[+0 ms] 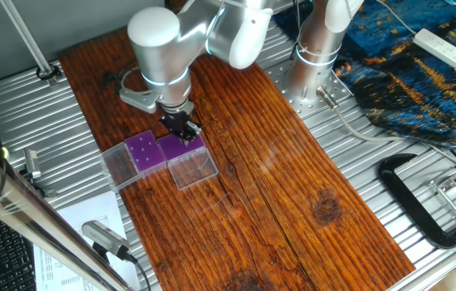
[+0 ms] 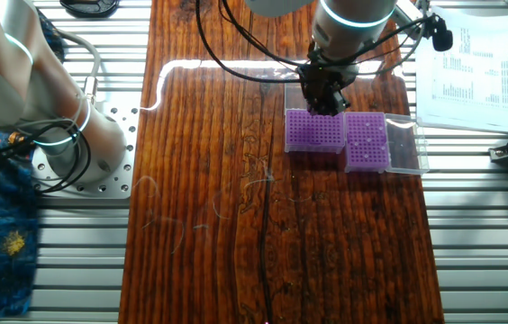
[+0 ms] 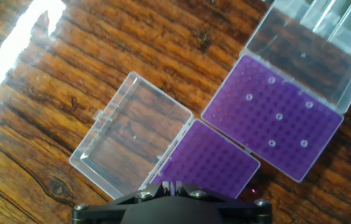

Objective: Transfer all small pipette tips from one holder to another

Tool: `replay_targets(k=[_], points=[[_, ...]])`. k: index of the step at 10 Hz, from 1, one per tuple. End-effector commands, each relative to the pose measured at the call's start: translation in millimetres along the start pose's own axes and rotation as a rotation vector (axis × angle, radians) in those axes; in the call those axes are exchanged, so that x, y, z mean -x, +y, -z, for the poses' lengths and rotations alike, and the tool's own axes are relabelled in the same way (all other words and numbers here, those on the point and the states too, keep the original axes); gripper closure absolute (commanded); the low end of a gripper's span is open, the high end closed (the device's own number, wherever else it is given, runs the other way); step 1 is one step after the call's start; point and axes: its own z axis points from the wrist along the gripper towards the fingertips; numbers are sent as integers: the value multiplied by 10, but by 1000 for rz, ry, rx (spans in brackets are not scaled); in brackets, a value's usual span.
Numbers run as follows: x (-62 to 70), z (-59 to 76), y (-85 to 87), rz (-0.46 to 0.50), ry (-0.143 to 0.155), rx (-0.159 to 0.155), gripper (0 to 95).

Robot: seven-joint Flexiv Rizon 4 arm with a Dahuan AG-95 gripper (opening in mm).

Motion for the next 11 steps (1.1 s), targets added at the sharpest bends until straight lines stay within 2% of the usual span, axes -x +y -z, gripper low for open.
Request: replay_targets(k=[1,2,6,11], points=[[-25,17,12,8,8,7,950],[-75,29,44,8,11,10,950],[-122,16,101,3,14,13,950],[-124,-1,129,3,20,8,950]])
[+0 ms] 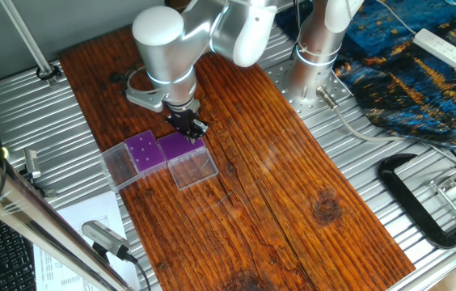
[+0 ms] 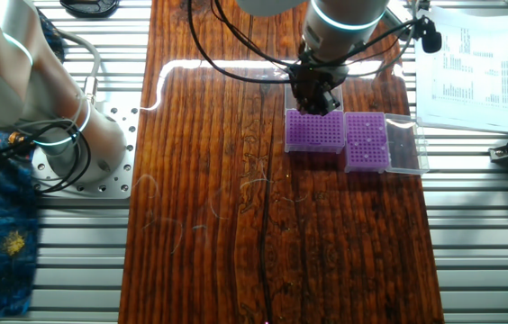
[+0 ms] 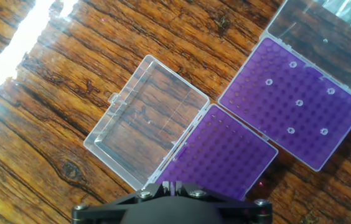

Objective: Transfer all small pipette tips from one holder to another

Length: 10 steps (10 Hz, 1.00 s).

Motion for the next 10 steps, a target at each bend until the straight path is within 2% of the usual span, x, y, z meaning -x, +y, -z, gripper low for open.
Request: replay_targets(k=[1,10], points=[[-1,3,6,0,0,2,950],[-22,-30,7,-2,8,-11,950]])
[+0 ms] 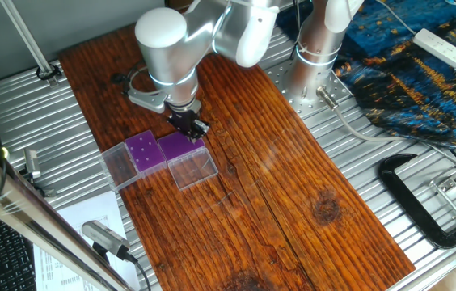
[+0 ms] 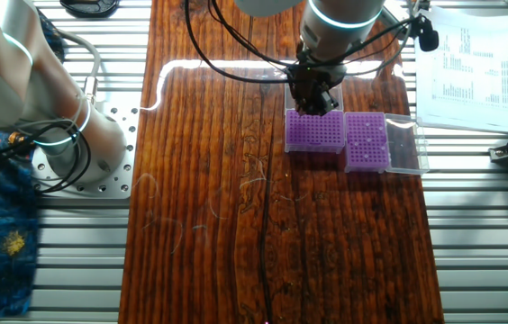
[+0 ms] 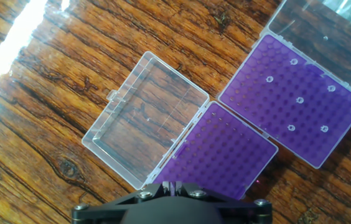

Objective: Transfer all small pipette tips from one holder to another

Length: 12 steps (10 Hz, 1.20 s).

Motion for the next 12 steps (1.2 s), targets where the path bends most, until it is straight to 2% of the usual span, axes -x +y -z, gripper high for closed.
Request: replay_targets(k=[1,12], points=[[0,-6,1,1,5,-4,950],[-58,-19,-25,10,3,-4,950]])
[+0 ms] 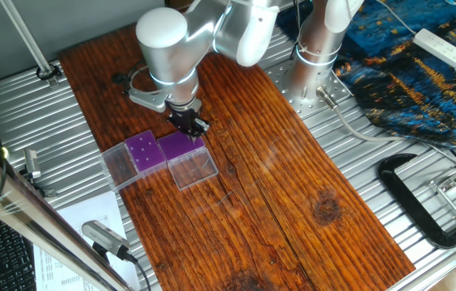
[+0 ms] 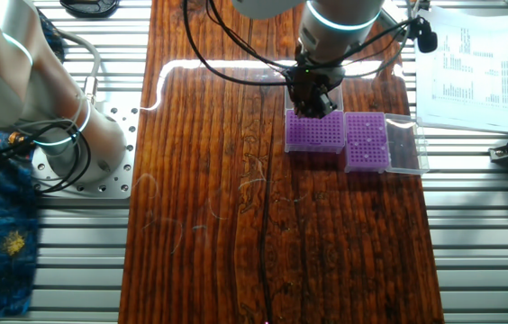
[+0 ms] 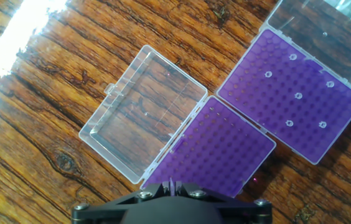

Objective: Transfer all small pipette tips from one holder to another

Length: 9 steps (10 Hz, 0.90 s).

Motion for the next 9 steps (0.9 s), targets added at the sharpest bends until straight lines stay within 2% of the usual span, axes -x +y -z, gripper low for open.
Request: replay_targets(k=[1,5,6,9], points=[[1,-13,-2,-2,-3,3,950],[26,-32,26,-53,-5,17,950],[50,-42,55,-67,-5,19,760],[61,-45,70,-66,-7,18,760]])
